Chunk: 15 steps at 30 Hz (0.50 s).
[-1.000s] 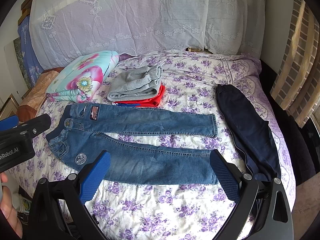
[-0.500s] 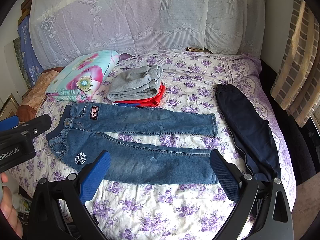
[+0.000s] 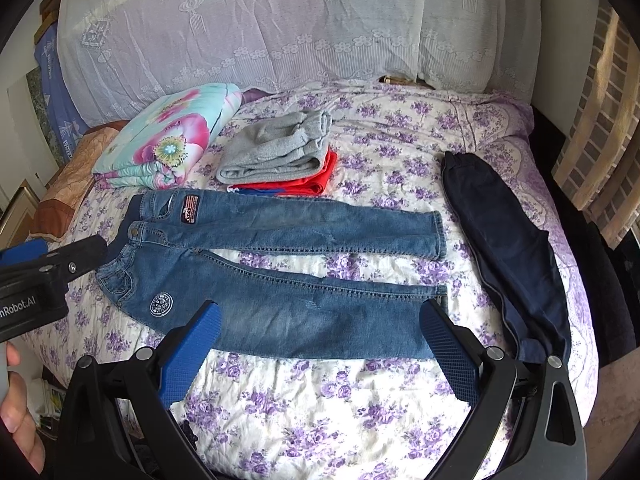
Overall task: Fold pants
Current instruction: 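Grasp the jeans waistband with the left tool while the right tool grasps the leg hems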
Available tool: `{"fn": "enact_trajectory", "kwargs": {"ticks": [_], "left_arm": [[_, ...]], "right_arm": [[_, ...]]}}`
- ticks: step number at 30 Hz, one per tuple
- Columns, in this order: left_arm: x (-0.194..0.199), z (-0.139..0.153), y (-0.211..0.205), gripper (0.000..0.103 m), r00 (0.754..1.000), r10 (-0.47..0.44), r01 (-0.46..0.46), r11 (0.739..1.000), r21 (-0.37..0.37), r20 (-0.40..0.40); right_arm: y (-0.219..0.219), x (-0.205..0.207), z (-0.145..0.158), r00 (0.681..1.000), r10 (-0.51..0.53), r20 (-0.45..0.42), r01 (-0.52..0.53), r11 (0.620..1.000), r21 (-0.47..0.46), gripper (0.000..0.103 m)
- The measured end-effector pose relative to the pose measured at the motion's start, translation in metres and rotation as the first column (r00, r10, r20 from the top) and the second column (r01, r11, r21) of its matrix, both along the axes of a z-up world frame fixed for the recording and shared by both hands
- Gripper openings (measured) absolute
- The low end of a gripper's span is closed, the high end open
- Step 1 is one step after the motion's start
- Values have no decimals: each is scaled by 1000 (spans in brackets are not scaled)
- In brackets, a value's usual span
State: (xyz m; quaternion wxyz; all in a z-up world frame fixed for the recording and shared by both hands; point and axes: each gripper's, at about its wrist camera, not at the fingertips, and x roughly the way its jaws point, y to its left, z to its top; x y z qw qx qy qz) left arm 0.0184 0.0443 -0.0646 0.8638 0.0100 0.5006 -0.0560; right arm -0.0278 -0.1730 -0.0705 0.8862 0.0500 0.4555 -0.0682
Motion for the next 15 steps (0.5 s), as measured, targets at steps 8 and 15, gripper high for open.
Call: {"fn": "enact_trajectory", "kwargs": {"ticks": [8,15], "left_arm": [[46,-128,117,98,905,291,-304,953,7,-310],[96,-203,203,98,814,376,-452,889,-77,-443]], "right_arm": [[-45,14,-84,964,-112,-241,115,993,-3,99],[-55,19,-100,948,-147,-281,150,989,-12,99]]}}
